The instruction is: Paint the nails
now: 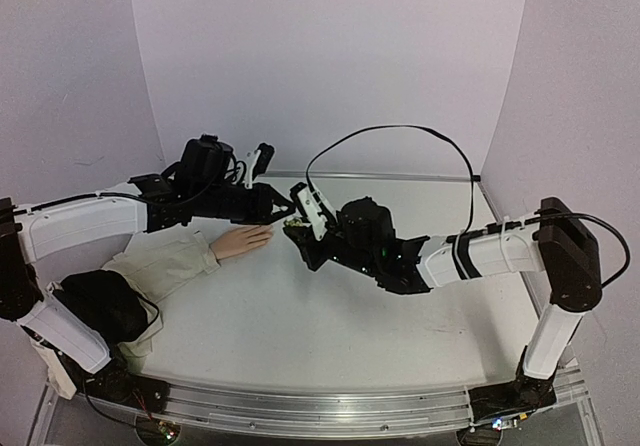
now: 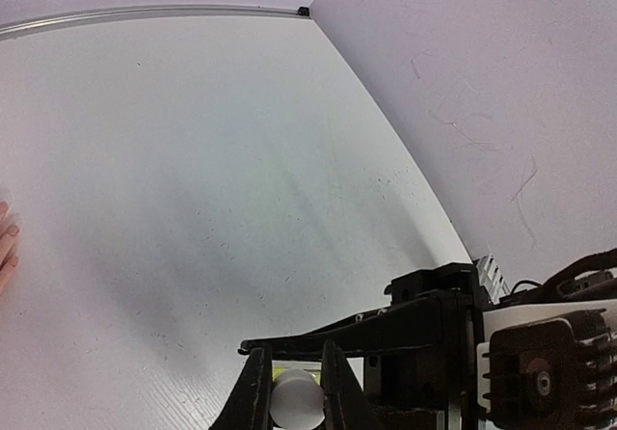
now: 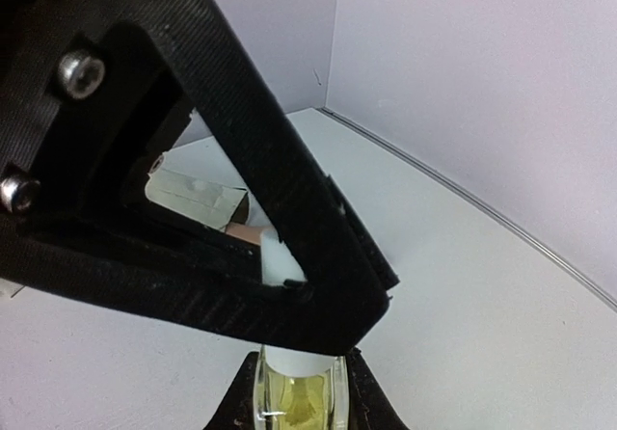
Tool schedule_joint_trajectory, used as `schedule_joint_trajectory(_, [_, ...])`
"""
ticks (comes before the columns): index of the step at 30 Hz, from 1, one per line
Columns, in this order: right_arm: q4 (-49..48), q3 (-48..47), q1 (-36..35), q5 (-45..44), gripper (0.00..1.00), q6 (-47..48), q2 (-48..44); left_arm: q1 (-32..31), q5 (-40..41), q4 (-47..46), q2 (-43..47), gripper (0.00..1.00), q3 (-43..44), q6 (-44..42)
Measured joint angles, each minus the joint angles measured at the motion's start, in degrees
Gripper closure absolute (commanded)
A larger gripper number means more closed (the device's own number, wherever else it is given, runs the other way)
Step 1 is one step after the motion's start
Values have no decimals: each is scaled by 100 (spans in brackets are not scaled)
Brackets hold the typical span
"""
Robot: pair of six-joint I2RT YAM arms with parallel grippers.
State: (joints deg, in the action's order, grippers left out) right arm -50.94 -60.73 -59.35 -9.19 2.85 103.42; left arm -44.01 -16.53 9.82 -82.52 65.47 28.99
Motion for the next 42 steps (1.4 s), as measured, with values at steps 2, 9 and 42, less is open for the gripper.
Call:
schedule_joint_trajectory(2, [4,0,96,407,100,-35,0,26,-138,76,0,60,22,-44])
schedule_joint_trajectory(9, [-210,13,1110,3718,100,-1222,0,160,-1412,155,81,33,236,-299])
schedule_joint_trajectory(42, [-3093,48,1528,6865,100,-4365,503,192,-2621,-981,4,100,160,-83])
